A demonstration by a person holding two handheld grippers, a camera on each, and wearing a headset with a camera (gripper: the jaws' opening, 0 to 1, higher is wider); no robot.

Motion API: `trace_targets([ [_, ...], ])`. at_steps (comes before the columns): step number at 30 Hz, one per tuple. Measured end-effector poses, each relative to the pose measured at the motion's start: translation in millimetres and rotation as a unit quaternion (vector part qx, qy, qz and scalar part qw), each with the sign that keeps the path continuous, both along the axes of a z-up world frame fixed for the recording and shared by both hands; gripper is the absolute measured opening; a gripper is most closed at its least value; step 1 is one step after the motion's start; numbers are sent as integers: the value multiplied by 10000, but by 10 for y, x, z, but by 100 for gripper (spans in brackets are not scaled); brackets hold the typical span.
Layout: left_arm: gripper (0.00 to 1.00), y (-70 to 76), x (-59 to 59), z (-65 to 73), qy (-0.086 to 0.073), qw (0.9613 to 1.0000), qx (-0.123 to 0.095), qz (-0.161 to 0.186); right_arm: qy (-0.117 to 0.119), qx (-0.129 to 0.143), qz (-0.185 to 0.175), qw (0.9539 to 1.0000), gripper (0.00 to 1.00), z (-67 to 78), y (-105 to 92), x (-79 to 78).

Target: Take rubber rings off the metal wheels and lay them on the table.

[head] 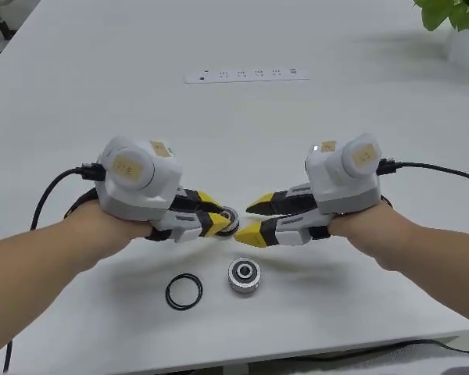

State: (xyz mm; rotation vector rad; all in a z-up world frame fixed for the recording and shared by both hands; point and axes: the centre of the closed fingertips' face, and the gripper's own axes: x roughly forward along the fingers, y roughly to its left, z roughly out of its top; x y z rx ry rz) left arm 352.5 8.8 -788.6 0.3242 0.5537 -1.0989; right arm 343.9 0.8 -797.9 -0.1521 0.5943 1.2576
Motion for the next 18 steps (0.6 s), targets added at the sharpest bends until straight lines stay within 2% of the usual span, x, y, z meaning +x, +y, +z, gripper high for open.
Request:
trace_targets([
  [5, 17, 15, 2, -13, -10, 10000, 51, 2, 3, 8, -13, 10000, 32, -2, -1, 6],
  [8, 16, 28, -9, -29, 27, 10000, 70, -5, 2, 11, -11, 10000, 32, -3, 3, 5],
  [18, 16, 15, 11, -32, -16, 10000, 80, 18, 5, 4, -3, 10000, 32, -6, 14, -15],
])
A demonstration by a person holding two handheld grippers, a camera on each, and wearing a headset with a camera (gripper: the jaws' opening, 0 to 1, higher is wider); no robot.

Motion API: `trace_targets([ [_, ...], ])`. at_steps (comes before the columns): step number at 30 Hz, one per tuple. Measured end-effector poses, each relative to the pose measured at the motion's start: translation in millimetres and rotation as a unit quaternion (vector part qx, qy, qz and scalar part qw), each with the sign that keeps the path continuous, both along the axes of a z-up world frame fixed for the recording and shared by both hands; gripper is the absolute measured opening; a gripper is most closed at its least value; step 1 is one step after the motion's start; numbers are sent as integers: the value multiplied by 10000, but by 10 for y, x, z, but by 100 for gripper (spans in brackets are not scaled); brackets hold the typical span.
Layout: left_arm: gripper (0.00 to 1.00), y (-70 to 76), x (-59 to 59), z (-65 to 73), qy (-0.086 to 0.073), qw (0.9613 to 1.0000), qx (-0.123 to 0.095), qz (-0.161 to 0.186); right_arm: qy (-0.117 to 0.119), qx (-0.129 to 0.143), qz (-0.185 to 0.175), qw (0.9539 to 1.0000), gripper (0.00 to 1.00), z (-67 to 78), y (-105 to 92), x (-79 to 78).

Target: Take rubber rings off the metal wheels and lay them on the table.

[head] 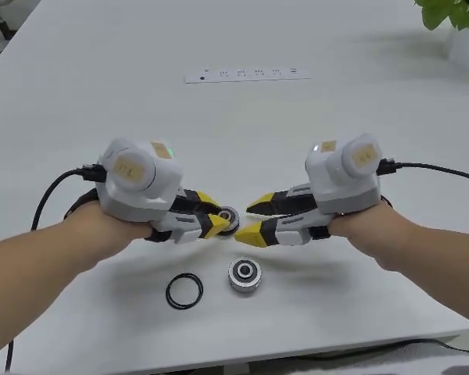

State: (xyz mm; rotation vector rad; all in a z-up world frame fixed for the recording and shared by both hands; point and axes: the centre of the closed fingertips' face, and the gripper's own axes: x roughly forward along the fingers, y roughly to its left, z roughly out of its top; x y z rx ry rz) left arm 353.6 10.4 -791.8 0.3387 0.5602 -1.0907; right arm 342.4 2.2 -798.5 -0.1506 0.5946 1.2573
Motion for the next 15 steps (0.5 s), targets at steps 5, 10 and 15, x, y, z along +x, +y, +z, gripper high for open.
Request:
trace_targets([
  [5, 15, -4, 8, -4, -57, 10000, -17, 40, 13, 18, -8, 10000, 32, 18, 29, -29],
  [10, 14, -2, 23, -7, -113, 9999, -32, 93, 14, 38, 1, 10000, 32, 36, 65, -40],
  [15, 14, -10, 1, 0, -115, 9998, -58, 122, 28, 54, -21, 10000, 31, 39, 80, -40],
])
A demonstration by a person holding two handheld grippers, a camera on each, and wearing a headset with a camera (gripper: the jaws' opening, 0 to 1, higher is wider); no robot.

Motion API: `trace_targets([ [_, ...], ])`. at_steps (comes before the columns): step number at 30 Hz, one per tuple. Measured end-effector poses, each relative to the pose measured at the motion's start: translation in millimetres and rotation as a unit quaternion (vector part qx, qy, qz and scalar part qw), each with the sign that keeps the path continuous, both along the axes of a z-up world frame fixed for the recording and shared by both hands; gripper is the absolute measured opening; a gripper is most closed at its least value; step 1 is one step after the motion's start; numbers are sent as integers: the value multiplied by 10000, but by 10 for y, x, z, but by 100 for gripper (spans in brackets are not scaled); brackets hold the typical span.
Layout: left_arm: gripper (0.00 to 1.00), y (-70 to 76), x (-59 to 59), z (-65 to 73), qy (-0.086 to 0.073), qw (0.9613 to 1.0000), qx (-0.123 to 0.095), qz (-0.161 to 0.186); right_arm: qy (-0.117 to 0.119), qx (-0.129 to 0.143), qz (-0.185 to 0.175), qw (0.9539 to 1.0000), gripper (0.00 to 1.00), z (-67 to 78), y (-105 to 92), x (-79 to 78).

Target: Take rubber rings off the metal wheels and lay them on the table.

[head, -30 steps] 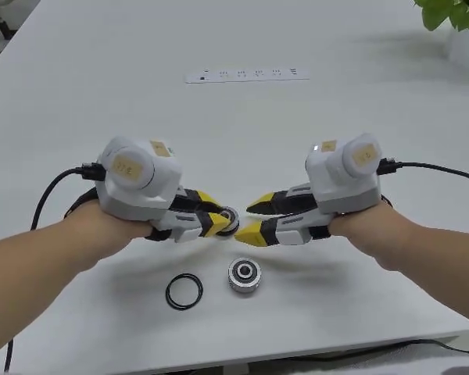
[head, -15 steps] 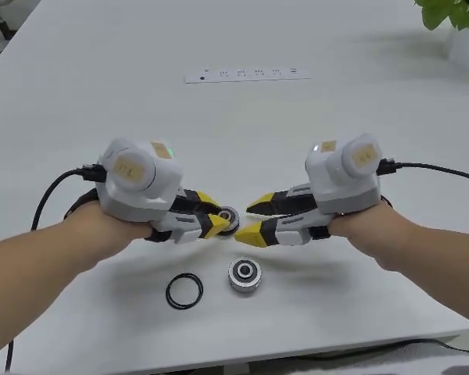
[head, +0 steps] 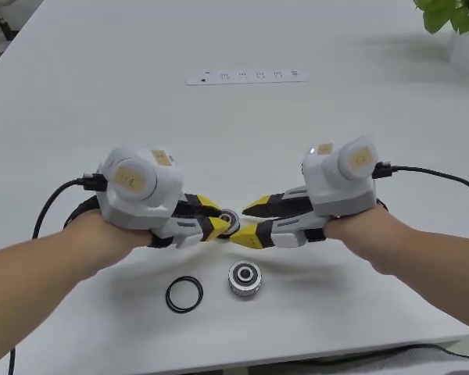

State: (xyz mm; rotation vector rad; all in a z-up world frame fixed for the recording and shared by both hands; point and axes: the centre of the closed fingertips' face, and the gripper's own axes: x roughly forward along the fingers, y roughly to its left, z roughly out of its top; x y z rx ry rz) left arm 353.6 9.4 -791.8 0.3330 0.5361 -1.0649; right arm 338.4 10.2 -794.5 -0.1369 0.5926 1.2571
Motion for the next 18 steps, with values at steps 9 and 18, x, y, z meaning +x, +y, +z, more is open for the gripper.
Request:
trace_targets([
  [9, 14, -8, -30, 6, -14, 10000, -14, 21, -4, -29, 19, 10000, 29, -33, 22, 16],
  [18, 14, -4, -36, 4, -39, 10000, -31, 49, -72, -130, 33, 9999, 28, -90, 57, 48],
])
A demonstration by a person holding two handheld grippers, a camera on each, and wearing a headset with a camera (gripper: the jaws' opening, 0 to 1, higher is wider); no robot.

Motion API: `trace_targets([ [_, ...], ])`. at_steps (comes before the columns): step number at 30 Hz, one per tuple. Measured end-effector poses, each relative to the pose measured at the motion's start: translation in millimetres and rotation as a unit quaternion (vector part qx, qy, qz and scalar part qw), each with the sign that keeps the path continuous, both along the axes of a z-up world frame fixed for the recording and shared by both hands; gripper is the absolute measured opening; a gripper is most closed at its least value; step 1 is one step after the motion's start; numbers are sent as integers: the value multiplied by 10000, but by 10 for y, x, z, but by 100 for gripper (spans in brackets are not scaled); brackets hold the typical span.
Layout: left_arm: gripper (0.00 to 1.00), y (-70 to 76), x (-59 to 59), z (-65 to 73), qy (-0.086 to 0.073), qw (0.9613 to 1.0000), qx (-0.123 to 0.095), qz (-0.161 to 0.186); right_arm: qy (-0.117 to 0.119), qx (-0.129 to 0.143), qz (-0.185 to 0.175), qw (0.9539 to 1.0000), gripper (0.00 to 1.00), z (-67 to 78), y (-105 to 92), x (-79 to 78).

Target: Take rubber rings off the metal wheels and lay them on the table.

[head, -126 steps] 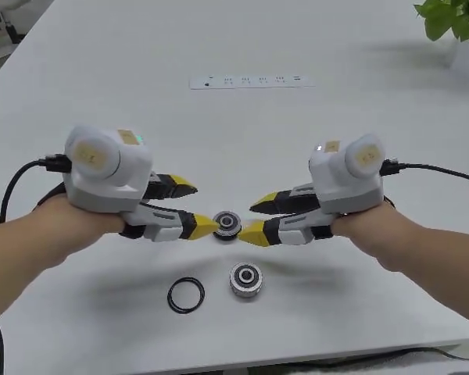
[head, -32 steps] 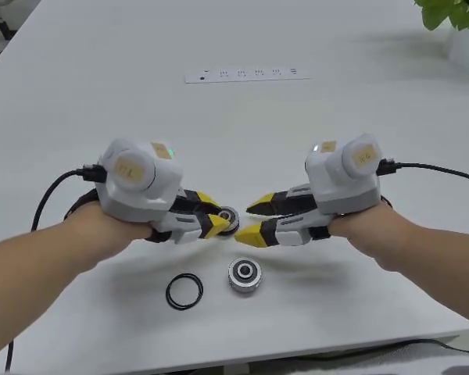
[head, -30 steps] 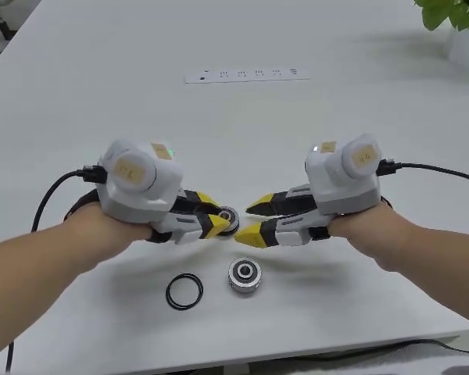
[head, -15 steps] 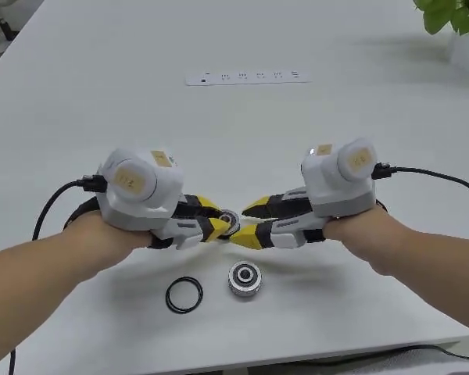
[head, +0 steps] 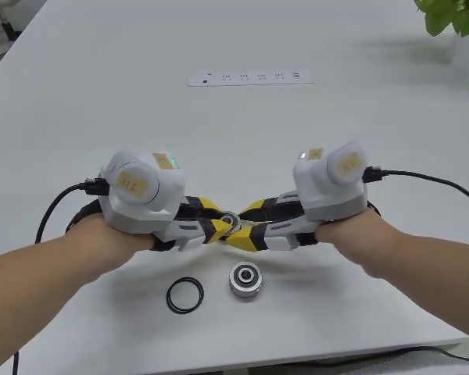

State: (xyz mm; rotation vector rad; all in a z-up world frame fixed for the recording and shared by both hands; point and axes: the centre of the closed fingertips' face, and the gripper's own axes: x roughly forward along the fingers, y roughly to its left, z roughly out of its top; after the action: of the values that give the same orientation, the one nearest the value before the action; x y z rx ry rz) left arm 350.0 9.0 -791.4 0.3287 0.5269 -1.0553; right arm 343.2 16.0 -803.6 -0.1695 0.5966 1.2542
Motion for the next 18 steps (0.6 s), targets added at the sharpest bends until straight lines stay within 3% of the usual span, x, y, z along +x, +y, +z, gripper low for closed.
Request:
trace_targets([
  [18, 14, 5, 9, -6, -14, 10000, -29, 47, -163, -107, -23, 9998, 22, -49, -12, 44],
])
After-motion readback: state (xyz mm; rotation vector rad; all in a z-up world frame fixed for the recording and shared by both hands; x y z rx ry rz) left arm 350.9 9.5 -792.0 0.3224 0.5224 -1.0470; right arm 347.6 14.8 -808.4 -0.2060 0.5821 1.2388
